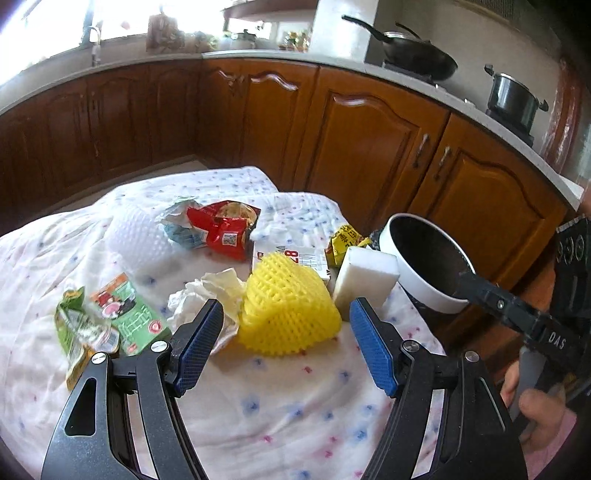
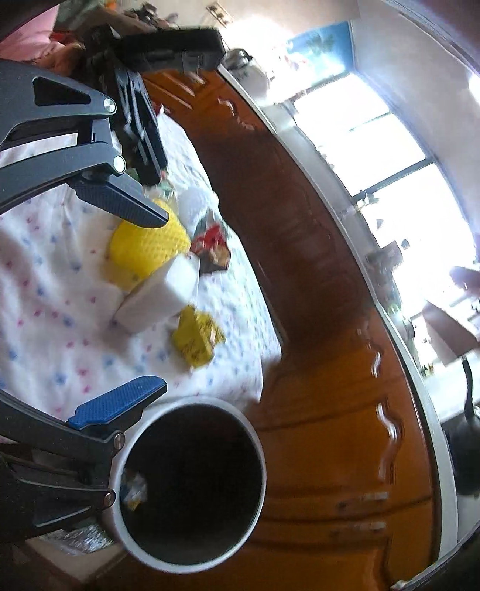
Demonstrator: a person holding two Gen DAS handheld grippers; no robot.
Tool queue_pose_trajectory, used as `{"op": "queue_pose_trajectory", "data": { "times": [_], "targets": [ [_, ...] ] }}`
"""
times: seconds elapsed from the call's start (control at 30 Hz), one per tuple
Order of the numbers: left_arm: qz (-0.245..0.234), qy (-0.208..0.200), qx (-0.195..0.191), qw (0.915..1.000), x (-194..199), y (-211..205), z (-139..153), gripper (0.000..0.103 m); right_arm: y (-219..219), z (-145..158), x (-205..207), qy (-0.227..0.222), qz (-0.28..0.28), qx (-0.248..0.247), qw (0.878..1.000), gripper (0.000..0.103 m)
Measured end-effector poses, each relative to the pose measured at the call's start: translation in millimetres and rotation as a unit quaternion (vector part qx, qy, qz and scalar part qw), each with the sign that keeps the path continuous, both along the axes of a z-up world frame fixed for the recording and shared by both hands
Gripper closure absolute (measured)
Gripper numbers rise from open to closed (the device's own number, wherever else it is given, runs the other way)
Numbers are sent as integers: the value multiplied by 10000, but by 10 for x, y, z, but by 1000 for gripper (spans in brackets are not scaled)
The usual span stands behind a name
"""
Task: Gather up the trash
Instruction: 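Grasp the yellow mesh net with the left tool while the right tool grasps the white sponge, then carry the net and sponge over the bin and open both tools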
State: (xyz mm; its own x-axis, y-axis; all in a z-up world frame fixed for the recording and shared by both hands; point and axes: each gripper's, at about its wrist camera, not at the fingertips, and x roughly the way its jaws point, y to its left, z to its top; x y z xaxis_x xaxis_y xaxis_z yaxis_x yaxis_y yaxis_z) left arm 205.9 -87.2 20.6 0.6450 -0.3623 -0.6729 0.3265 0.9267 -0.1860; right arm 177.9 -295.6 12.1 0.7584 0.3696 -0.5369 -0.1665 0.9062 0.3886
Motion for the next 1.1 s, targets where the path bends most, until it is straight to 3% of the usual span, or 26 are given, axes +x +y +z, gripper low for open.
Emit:
{"op": "queue_pose_trajectory", "data": {
  "times": [0.17,0.33,0.4,0.53,0.6,0.87,1.1],
  "targets": [
    [-128,298,64,9995,226,-25,-110,31,106,-78,277,158,381,-206,9989,19],
    [-301,500,180,9981,304,-109,-242,55,198,-229,500,365,599,-317,9970,21],
    [-387,618,224,9971,320,-152,-312,63,245,-286,563,410,674,-413,9960,26],
    [-448,749,179,9960,327,-155,-380,77,287,-367,600,557,725,-535,9944,61],
    [-461,762,160,9959,307,-148,-379,80,267,-349,545,500,692,-485,9952,63],
    [-507,496,-134,9974,73,-74,-149,85,-2,-65,67,55,-7,-269,9996,64],
    [-766,255,-346,9961,-99,-204,88,85,-428,81,-311,-78,-795,36,9968,64]
  ]
}}
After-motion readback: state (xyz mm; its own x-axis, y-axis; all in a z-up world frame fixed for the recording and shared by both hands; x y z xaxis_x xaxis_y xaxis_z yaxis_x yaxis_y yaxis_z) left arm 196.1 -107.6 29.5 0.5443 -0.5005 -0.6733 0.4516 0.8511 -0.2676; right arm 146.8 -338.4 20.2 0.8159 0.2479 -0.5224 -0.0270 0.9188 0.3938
